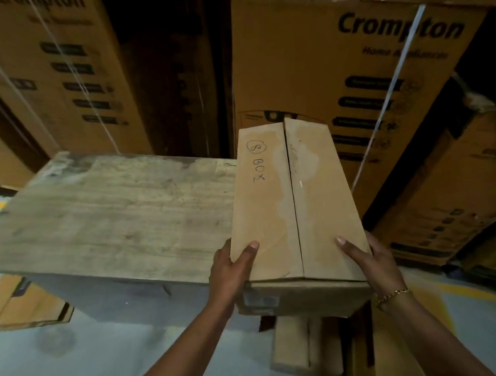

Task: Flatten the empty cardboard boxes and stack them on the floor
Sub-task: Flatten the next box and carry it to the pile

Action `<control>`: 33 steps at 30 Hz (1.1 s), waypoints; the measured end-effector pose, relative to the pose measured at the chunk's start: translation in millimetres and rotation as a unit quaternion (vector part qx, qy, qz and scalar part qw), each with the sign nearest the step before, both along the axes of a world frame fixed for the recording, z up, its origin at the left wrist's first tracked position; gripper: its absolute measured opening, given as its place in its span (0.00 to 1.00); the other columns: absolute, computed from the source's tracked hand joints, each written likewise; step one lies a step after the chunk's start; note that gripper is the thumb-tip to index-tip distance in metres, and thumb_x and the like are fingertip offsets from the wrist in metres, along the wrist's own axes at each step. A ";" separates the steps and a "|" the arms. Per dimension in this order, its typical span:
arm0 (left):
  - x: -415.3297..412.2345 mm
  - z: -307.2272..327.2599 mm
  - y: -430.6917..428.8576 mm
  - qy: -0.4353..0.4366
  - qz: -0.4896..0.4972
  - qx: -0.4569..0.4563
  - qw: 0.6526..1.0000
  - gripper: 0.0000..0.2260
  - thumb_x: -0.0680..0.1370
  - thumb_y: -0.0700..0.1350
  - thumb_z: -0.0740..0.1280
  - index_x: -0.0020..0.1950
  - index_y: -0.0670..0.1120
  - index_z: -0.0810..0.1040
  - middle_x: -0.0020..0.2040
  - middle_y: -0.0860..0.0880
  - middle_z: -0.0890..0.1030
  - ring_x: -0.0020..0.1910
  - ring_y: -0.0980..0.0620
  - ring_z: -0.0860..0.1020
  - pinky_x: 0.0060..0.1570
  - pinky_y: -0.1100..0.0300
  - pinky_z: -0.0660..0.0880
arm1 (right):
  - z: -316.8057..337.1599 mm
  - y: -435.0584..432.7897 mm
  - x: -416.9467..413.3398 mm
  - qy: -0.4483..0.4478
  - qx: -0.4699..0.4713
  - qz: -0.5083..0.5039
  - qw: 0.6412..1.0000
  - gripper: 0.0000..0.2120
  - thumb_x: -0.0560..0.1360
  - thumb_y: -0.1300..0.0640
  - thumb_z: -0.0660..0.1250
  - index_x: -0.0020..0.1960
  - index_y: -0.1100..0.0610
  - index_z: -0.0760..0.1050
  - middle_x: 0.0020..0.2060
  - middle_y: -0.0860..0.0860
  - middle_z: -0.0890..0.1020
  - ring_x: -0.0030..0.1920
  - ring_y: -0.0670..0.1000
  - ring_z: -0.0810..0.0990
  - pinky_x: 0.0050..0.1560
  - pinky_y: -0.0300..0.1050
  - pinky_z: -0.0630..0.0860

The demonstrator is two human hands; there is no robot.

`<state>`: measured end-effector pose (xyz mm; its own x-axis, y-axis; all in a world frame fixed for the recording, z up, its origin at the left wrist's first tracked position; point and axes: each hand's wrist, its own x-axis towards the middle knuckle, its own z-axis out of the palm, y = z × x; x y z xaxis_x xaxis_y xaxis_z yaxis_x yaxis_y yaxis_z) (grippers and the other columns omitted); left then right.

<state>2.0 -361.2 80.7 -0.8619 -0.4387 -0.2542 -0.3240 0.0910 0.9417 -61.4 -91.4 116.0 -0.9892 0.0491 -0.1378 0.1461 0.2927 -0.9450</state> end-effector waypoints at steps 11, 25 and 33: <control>-7.2 -0.7 -272.5 -0.034 0.114 -0.050 0.992 0.31 0.71 0.73 0.68 0.67 0.56 0.77 0.65 0.56 0.78 0.63 0.49 0.77 0.67 0.46 0.72 | -19.6 -291.2 -63.2 -0.038 -0.045 0.102 0.993 0.21 0.70 0.45 0.75 0.61 0.43 0.75 0.49 0.40 0.81 0.50 0.40 0.78 0.51 0.39 0.72; -21.1 -27.5 -379.3 -0.090 0.080 -0.137 0.983 0.42 0.68 0.81 0.58 0.73 0.54 0.71 0.69 0.52 0.76 0.66 0.47 0.76 0.65 0.42 0.73 | -19.0 -416.6 -85.6 0.074 0.324 0.195 0.923 0.44 0.70 0.26 0.61 0.79 0.45 0.53 0.77 0.47 0.61 0.75 0.54 0.62 0.72 0.57 0.64; -11.9 -10.7 -368.7 -0.073 0.081 -0.208 0.972 0.36 0.73 0.78 0.56 0.70 0.55 0.71 0.66 0.51 0.77 0.60 0.46 0.78 0.58 0.44 0.76 | 46.9 -440.9 -73.3 0.161 0.403 0.341 0.834 0.40 0.72 0.40 0.64 0.79 0.44 0.51 0.78 0.45 0.57 0.74 0.52 0.62 0.72 0.54 0.65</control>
<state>-9.9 -729.9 70.0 -0.7408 -0.6569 -0.1406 -0.4935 0.3901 0.7774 -134.7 -532.3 162.9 -0.8038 -0.5924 -0.0541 -0.5377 0.7624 -0.3600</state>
